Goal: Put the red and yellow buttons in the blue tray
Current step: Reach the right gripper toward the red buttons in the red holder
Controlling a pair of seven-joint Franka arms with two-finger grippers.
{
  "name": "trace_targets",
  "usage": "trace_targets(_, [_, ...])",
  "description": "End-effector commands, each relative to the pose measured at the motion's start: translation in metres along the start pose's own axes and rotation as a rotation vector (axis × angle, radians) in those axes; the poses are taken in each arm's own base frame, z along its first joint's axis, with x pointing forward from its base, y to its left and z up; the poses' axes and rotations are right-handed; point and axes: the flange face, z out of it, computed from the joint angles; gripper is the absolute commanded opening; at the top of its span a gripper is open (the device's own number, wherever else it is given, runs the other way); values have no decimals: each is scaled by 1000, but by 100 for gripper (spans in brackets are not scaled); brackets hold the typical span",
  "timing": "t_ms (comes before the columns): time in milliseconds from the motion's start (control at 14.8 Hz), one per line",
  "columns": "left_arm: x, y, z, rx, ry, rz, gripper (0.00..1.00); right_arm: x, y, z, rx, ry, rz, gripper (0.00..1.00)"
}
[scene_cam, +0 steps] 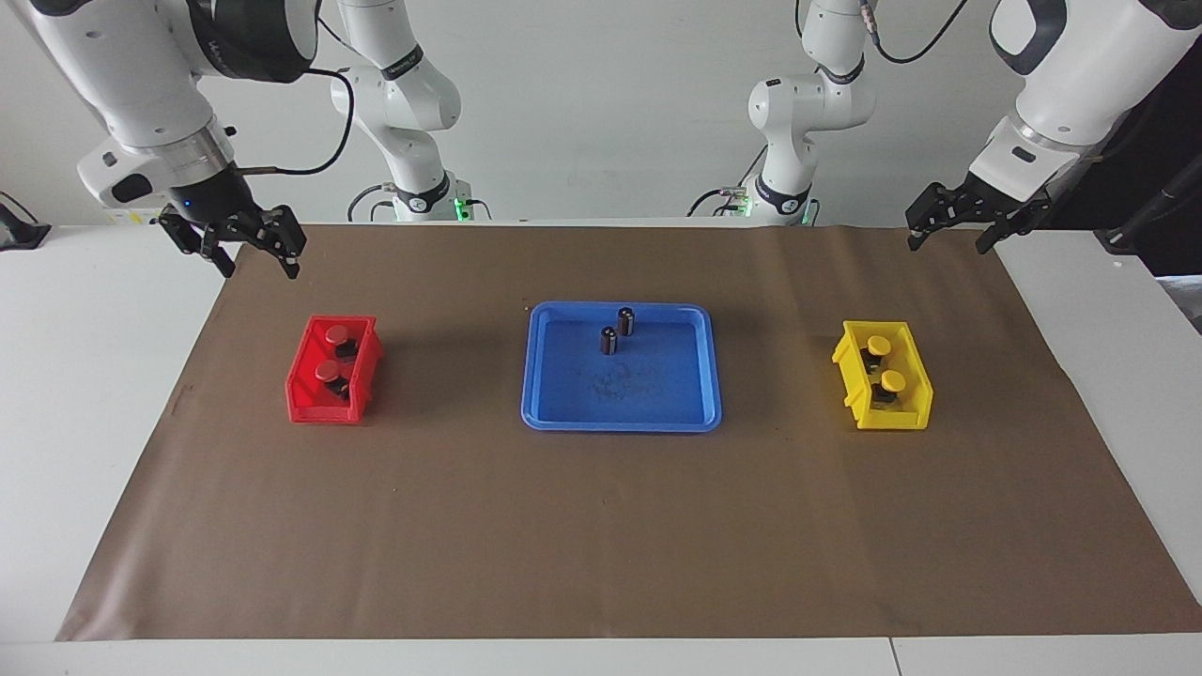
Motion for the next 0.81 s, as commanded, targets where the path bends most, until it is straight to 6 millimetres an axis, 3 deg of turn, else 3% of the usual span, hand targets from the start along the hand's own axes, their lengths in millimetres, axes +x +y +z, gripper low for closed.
trace_targets(0, [-7, -3, 0, -15, -2, 15, 100, 3, 7, 51, 26, -7, -14, 81])
trace_targets(135, [-7, -3, 2, -15, -2, 16, 100, 12, 25, 86, 60, -9, 15, 79])
trace_targets(474, [-9, -2, 7, -13, -6, 19, 100, 12, 23, 153, 57, 46, 20, 76])
trace_targets(609, [-11, -2, 13, -12, 0, 18, 100, 11, 6, 168, 57, 59, -5, 73])
trace_targets(745, [-13, -2, 20, -11, 2, 18, 100, 4, 1, 179, 56, 54, -10, 72])
